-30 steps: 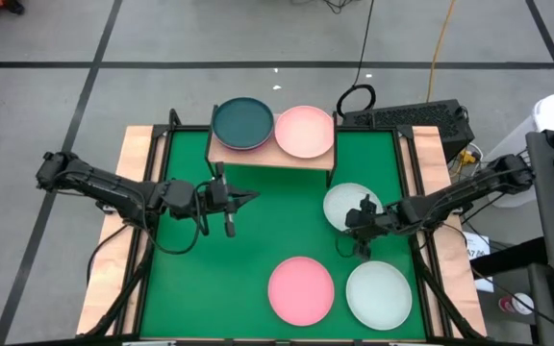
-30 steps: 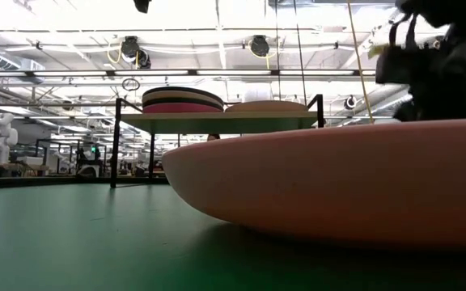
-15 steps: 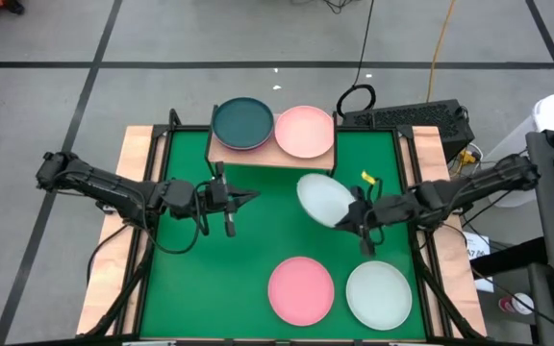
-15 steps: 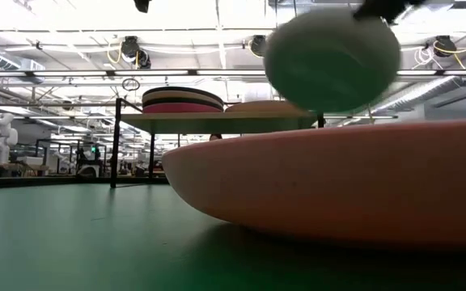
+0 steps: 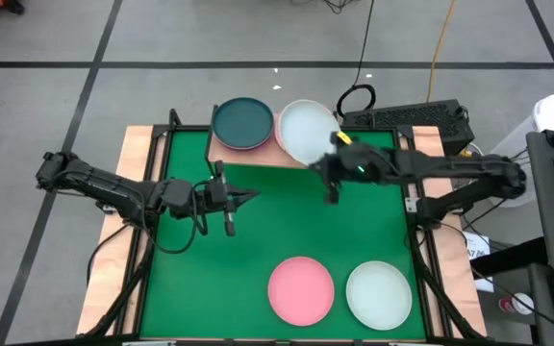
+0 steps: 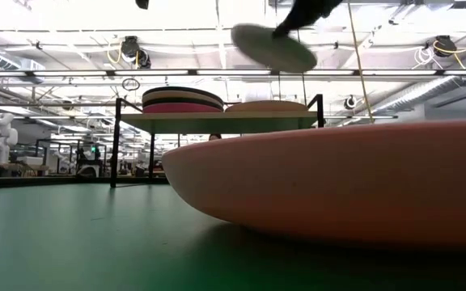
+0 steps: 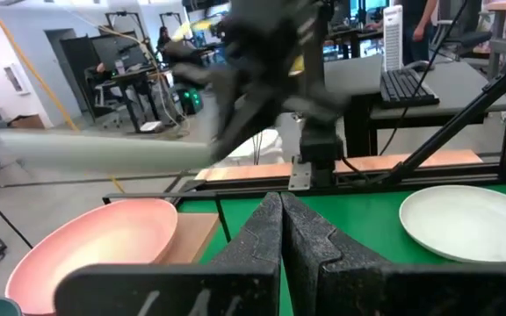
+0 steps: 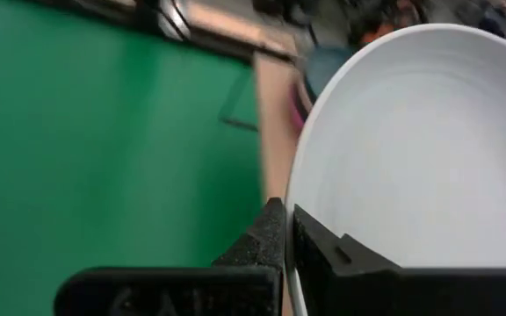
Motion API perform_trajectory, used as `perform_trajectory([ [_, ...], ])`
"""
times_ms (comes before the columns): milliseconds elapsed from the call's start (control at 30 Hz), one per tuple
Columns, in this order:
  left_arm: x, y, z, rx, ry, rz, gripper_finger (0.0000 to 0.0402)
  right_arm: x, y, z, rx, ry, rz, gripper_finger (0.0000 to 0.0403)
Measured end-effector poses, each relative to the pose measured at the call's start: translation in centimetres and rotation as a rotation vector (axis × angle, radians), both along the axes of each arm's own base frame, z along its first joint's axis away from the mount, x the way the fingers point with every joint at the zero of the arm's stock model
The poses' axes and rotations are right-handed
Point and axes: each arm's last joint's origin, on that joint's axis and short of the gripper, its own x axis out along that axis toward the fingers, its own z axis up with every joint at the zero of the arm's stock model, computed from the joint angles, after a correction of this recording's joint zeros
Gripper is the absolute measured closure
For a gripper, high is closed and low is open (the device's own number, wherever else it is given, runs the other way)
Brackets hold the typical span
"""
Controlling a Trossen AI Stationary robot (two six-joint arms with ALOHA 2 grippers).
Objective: Place and stack plates onto a shelf
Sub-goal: Stack the top blue plate on top of the light pink plate on the shelf, then stack the pink plate on top of the blue plate on the shelf
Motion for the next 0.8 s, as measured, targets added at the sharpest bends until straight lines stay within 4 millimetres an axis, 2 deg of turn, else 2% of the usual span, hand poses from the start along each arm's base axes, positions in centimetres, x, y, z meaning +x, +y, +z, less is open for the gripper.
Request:
perform_trajectory([
  [167,0.0,0.0,0.0,0.004,0.003,0.0,0.04,2.0,-4.3,-2.0,0.004,0.104,-0.034,0.0403],
  [367,0.0,0.0,0.0,0.006,0.005,0.0,0.04,2.5,-8.5,-4.2,0.049,0.175,-0.09,0.0403],
  [500,0.0,0.0,0.0,0.006,0.005,0.0,0.04,2.8,-9.3,-4.6,0.058,0.169,-0.075,0.0399],
  [800,0.0,0.0,0.0,0.006,0.006,0.0,0.04,2.9,-9.1,-4.6,0.089,0.156,-0.038,0.0358],
])
